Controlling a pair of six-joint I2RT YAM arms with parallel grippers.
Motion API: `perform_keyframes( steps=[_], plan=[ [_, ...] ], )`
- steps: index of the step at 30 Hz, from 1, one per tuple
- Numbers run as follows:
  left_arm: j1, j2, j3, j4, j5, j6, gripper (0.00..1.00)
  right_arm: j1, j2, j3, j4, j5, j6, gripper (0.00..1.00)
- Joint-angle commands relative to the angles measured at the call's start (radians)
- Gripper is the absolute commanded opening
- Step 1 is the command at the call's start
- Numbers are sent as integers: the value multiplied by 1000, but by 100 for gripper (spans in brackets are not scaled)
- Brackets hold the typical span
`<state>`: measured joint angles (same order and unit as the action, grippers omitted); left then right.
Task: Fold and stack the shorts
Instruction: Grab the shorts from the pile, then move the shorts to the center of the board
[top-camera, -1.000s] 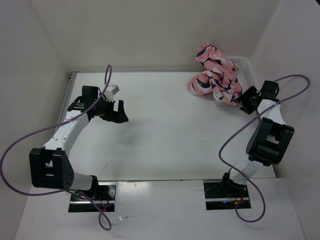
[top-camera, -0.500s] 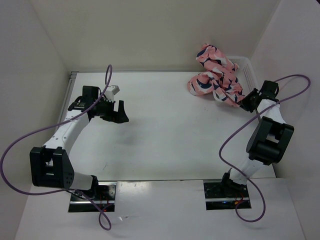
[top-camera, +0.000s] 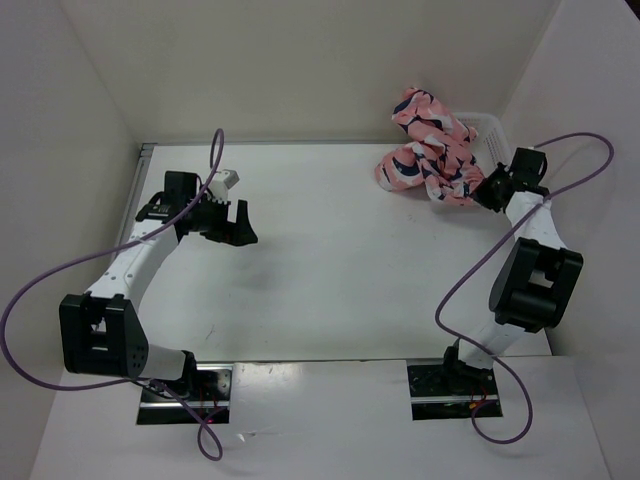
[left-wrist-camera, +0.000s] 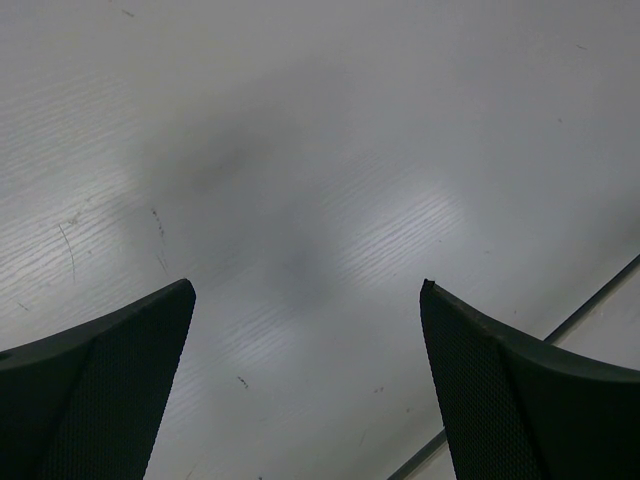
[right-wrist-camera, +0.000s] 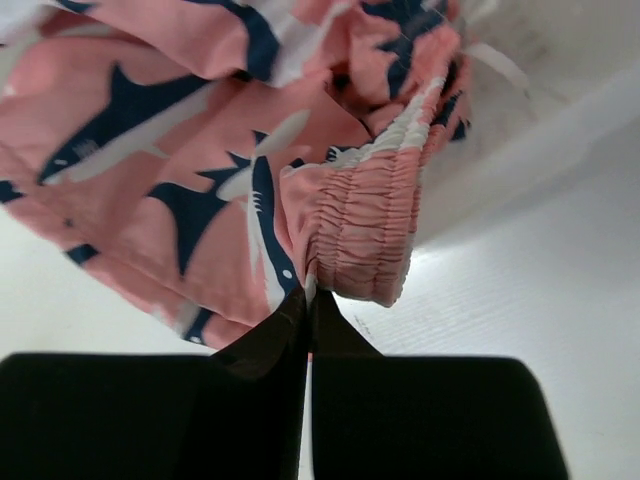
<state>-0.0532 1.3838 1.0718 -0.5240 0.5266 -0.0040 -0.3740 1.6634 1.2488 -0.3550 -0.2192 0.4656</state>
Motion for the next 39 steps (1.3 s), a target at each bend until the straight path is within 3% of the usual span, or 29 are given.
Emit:
perform_keyframes(
  steps=[1,8,16,24,28,33,39],
  plan=[
    [1,-26,54,16,30,4,100,33,-71,98,45,70,-22,0],
    [1,-35,66,35,39,4,100,44,-62,311,45,130,-51,0],
    [1,-66,86,53,21,4,100,269,-41,601,174,317,-245,0],
    [1,-118,86,71,-40,4,100,546,177,1216,163,350,-298,0],
    [44,-144,76,91,-53,4,100,694,295,1542,130,238,-309,0],
    [90,-216,67,110,-108,4,100,858,348,1591,54,144,-260,0],
    [158,-285,48,101,-192,4,100,888,368,1499,-105,54,-196,0]
  ],
)
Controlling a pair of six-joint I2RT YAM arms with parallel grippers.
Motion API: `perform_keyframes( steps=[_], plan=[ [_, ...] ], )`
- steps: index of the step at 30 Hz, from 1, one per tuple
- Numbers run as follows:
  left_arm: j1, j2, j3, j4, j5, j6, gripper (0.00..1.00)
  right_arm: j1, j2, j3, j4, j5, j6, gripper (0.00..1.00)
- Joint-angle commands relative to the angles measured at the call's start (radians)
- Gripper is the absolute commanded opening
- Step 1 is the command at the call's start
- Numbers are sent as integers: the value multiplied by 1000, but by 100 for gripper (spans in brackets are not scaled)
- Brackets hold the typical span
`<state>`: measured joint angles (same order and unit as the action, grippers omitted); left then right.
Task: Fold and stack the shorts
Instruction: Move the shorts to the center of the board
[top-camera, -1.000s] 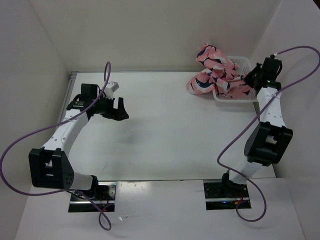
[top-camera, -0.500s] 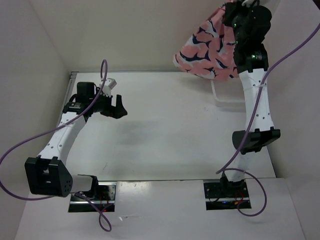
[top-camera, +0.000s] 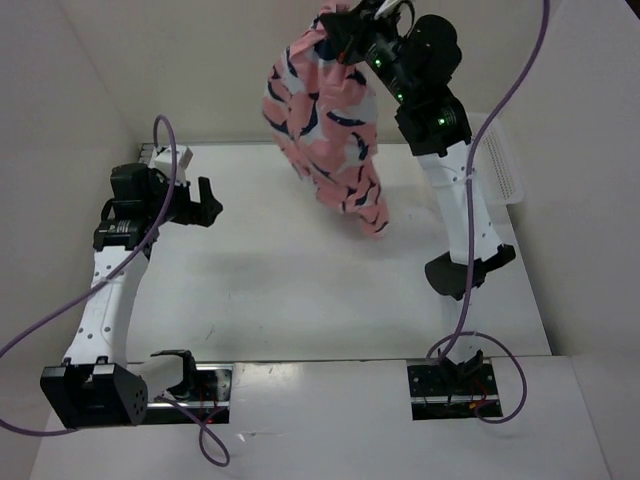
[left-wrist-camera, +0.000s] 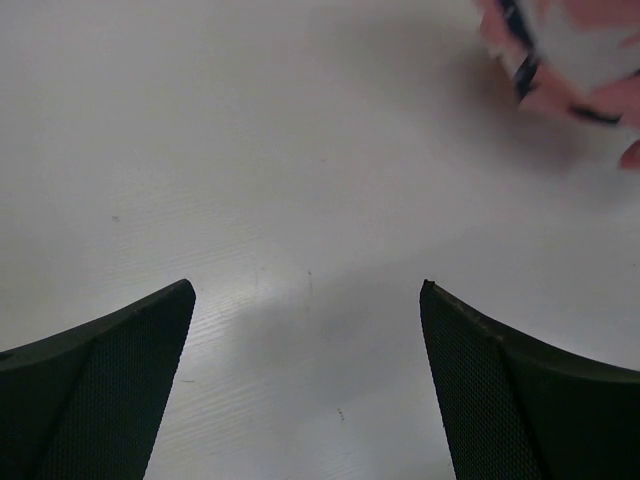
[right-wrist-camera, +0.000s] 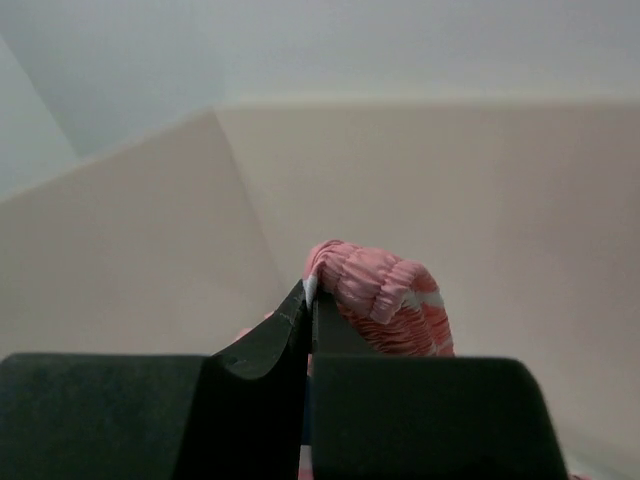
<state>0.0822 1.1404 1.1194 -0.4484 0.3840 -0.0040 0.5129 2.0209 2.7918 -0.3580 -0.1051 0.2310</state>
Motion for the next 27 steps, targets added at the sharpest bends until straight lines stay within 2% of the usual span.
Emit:
perform_keyframes(
  steps=[1,3,5,6,8,9,10,11,12,13,14,15,17,18,22,27],
  plan=[
    [34,-56,0,25,-50,4,100,1,-16,-116,-119,-73,51,0],
    [43,-68,-10,5,-60,4,100,1,-57,-219,-154,-111,51,0],
    [44,-68,-38,-9,-60,4,100,1,-150,-444,-191,-181,-51,0],
    [44,-68,-49,-22,-60,4,100,1,-192,-636,-191,-194,-89,2],
    [44,-68,-84,-51,-71,4,100,1,-323,-840,-226,-261,-252,8],
    [44,-68,-96,-64,-80,4,100,1,-370,-1044,-246,-280,-334,11],
    [34,-68,-108,-85,-89,4,100,1,-414,-1151,-284,-280,-507,15],
    [25,-51,-119,-95,-102,4,100,1,-507,-1258,-285,-280,-577,19],
    [-1,-25,-130,-95,-121,4,100,1,-552,-1461,-285,-199,-619,29],
    [-10,-9,-142,-119,-150,4,100,1,-591,-1547,-251,-156,-637,38],
    [-19,16,-142,-119,-163,4,100,1,-641,-1669,-251,-128,-694,68],
    [-33,72,-142,-134,-172,4,100,1,-657,-1707,-236,-76,-694,75],
    [-47,149,-92,-148,-218,4,100,1,-668,-1738,-216,-51,-678,82],
    [-47,235,-70,-148,-240,4,100,1,-680,-1738,-216,-51,-665,85],
    [-47,418,63,-112,-310,4,100,1,-680,-1698,-193,-32,-636,88],
    [-47,553,204,-62,-238,4,100,-39,-617,-1663,-156,19,-691,88]
  ],
)
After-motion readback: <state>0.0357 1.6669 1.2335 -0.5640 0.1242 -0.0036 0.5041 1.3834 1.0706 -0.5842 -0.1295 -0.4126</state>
